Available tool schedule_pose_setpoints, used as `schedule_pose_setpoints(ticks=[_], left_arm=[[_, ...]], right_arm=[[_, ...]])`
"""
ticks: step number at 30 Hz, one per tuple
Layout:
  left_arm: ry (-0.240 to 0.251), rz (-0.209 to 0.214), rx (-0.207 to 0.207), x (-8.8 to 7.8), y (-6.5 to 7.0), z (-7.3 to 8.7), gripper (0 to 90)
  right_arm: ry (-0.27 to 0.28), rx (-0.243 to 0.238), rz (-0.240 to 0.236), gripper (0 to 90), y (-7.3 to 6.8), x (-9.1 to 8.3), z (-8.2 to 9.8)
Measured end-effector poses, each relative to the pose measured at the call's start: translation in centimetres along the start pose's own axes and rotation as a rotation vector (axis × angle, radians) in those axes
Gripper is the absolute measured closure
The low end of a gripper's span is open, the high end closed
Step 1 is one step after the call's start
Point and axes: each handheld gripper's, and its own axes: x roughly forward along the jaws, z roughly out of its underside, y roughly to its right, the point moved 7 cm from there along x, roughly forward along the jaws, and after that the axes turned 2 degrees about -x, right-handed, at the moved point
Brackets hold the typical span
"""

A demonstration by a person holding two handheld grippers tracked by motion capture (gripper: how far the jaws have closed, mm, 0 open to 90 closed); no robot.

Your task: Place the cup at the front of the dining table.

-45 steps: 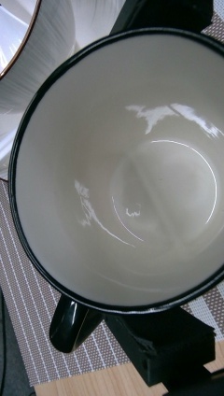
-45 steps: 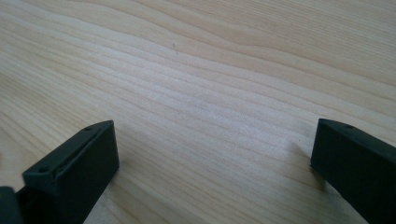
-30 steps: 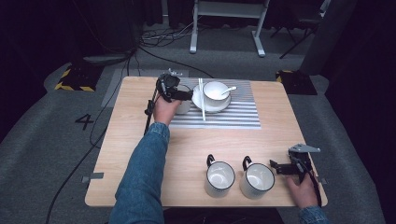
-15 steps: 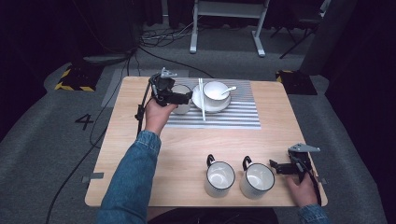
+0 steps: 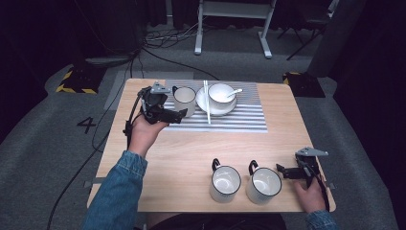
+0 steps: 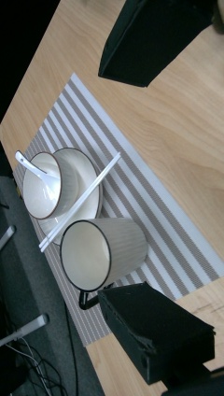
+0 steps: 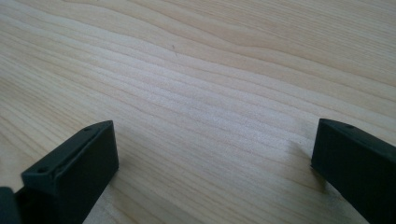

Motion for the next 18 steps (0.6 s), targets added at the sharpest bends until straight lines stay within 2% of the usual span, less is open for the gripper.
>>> schedule_pose_setpoints(ticks=[1,3,4,6,10,12,15,18], left_arm=[[0.012,0.003,-0.007,-0.4,0.1,0.2,0.1],[0.003,0.012,0.013,-1.5,0.3,0.8,0.1],[0.015,0.011,0.006,-2.0,0.5,1.2,0.2],[0.013,-0.008,0.024,-2.7,0.5,1.8,0.5],[0.001,-0.018,0.026,-3.9,0.6,3.3,0.6],[0.002,-0.009,0.014,-4.4,0.8,4.2,0.6],[-0.012,-0.012,0.035,-5.1,1.0,5.6,0.6],[-0.013,-0.001,0.032,-5.7,1.3,7.0,0.6]], right_arm=[[0.000,0.000,-0.001,0.7,0.0,0.0,0.0],[0.000,-0.001,-0.001,0.7,0.0,0.0,0.0],[0.000,-0.001,-0.001,0.7,0.0,0.0,0.0],[-0.001,-0.003,0.001,0.7,0.0,0.0,0.0],[0.000,-0.002,0.000,0.7,0.0,0.0,0.0],[0.000,-0.001,0.000,0.7,0.0,0.0,0.0],[0.000,0.000,0.000,0.7,0.0,0.0,0.0],[0.000,0.000,-0.001,0.7,0.0,0.0,0.0]])
